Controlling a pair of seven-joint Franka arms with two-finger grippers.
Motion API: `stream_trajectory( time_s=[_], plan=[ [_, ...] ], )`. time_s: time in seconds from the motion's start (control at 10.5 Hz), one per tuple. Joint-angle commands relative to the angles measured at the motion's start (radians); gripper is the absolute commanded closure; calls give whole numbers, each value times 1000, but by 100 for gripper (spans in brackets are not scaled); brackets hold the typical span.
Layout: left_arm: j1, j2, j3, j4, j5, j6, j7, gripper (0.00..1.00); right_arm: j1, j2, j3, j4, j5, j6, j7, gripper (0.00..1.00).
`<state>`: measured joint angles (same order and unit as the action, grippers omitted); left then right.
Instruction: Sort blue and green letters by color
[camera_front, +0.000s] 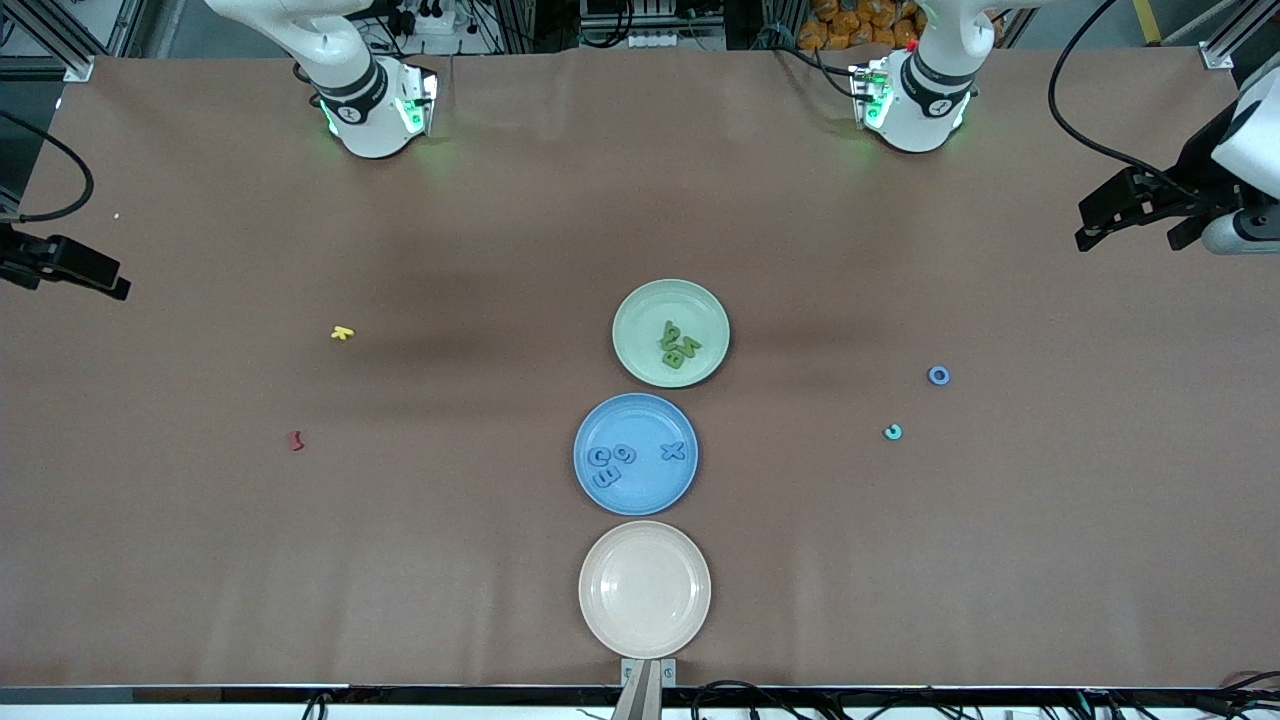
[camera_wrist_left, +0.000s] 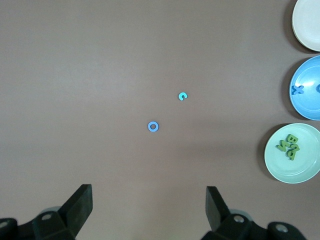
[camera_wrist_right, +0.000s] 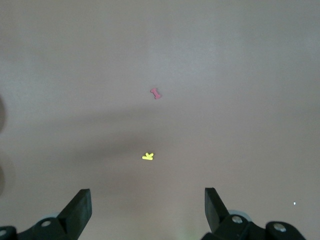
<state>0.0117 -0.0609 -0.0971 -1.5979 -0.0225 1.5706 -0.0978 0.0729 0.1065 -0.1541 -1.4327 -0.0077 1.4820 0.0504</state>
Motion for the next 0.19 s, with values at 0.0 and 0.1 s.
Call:
stream_trajectory(
  time_s=[0.0,0.1],
  plan=[
    [2,-3,0,12,-4,-11,-3,0,4,18,-1,28,-3,-6,17,0],
    [2,-3,-3,13,9,-11,-3,0,4,21,-1,28,-3,-5,17,0]
  ],
)
